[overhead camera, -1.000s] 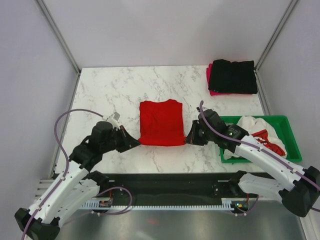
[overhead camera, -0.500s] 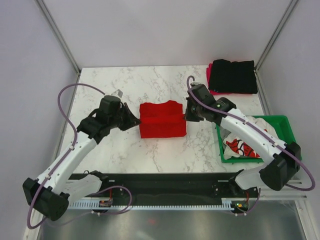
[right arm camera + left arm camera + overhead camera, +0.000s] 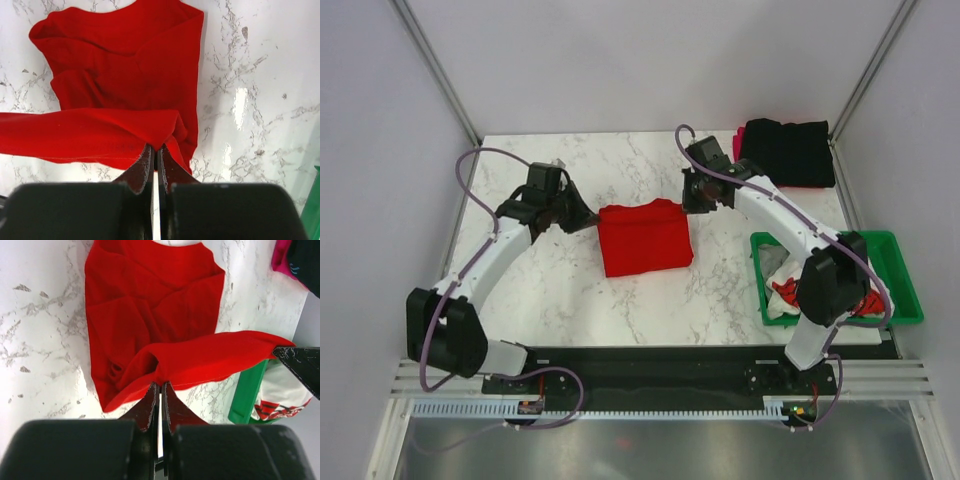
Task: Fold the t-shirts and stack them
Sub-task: Fold the tshirt
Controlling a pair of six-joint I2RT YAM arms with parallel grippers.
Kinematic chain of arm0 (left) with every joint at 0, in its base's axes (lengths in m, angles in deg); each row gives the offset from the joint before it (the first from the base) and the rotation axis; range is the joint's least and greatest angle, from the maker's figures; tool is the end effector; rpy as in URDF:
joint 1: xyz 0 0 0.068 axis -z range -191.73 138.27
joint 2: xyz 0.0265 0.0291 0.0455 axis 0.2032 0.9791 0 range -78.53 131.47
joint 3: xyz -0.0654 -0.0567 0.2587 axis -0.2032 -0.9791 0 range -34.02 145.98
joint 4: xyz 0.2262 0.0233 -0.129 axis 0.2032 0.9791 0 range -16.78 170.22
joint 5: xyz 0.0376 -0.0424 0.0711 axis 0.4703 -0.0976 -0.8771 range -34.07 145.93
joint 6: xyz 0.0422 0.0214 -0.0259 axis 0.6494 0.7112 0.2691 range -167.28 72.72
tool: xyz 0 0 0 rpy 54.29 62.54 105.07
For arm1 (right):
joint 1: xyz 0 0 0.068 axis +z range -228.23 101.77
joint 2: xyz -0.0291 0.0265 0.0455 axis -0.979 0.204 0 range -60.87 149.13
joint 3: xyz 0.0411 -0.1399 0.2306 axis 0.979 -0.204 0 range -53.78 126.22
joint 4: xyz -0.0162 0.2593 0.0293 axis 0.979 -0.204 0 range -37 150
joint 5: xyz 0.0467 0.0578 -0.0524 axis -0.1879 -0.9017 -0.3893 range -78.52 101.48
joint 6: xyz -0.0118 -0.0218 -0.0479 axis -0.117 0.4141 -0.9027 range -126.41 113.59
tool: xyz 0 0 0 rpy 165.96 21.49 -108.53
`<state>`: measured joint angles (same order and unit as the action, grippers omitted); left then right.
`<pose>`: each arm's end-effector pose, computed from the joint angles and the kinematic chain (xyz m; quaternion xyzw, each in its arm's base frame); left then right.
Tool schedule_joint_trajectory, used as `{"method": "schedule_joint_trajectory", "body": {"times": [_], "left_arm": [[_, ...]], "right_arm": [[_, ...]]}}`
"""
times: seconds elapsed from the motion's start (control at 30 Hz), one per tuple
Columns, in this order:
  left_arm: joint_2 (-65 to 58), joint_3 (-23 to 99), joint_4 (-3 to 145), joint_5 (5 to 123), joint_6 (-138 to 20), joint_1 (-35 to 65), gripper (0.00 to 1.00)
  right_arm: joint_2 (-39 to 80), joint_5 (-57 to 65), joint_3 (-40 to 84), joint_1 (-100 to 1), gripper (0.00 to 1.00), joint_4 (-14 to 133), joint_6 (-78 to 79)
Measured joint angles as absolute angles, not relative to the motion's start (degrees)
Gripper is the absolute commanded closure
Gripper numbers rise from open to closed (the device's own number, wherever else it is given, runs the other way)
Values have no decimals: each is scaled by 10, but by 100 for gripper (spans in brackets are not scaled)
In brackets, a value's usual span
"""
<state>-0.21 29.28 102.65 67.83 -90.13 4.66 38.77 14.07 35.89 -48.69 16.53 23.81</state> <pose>0.2824 -0.0907 0.2902 -0.1709 0.9019 -0.2734 0.2875 0.3324 0.1865 0.3025 0.0128 0.9492 0.1377 0.2826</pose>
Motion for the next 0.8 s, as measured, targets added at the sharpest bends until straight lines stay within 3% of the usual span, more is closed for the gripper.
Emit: {"method": "schedule_joint_trajectory", "body": {"times": [0.8], "left_arm": [[260, 420, 966, 729, -879, -12, 98]], "right_arm": [[622, 84, 516, -543, 100, 192, 198]]}}
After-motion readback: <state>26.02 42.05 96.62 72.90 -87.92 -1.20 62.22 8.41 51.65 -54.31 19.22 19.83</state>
